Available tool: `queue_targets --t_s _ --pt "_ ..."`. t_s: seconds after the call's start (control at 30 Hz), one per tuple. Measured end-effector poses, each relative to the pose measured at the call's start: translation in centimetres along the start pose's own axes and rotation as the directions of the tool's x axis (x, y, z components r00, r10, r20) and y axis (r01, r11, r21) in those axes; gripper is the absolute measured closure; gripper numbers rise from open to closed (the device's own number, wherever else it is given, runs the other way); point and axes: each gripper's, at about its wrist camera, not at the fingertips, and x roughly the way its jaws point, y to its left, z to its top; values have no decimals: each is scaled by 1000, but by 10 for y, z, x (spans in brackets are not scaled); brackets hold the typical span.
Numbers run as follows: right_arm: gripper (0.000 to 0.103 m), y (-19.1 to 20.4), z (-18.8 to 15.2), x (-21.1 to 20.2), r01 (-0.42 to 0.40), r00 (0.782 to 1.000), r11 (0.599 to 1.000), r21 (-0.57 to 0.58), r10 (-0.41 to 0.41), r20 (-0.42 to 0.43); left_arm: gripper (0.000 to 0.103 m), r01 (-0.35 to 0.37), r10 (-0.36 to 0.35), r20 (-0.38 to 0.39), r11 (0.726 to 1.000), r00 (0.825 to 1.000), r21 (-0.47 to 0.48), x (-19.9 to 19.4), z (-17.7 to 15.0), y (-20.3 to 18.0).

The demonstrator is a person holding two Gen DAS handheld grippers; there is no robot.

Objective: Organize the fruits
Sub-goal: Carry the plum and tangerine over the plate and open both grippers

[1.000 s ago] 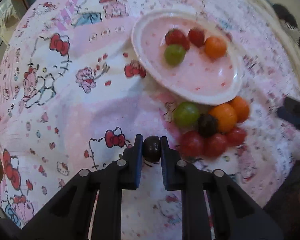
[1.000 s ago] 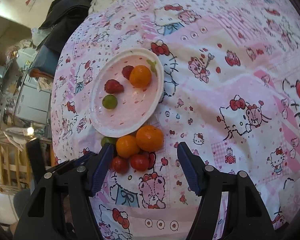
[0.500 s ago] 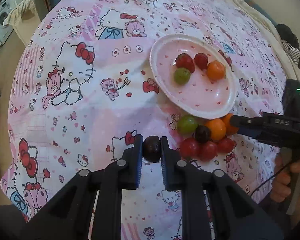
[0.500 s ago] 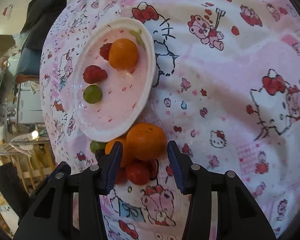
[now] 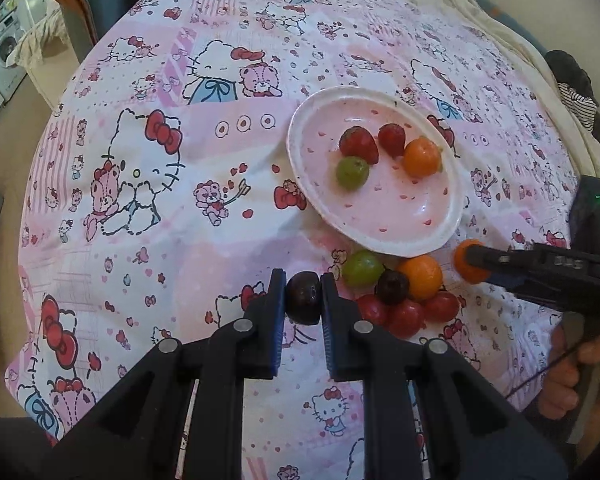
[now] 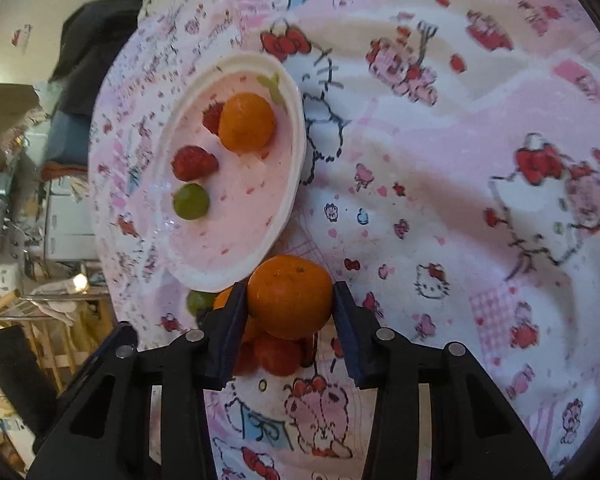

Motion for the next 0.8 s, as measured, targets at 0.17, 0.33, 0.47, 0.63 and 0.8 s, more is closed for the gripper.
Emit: queue_targets --t_s 0.17,0.33,0.47,0.63,0.8 --pt "59 -4 -2 -33 -21 996 1000 6 21 82 90 6 -3 70 999 998 -37 -14 3 8" --pt "59 23 8 -86 -64 972 992 -108 86 220 90 12 -15 287 1000 958 12 -66 30 4" --pt "59 55 32 -90 -50 965 976 -210 102 243 90 -18 -3 290 997 957 70 -60 62 -6" --pt "59 69 55 -55 -23 983 966 -256 69 173 90 -27 -8 261 991 965 129 -27 82 -15" --pt "59 68 68 -16 15 995 963 -268 12 101 89 49 -82 207 986 975 157 13 89 -18"
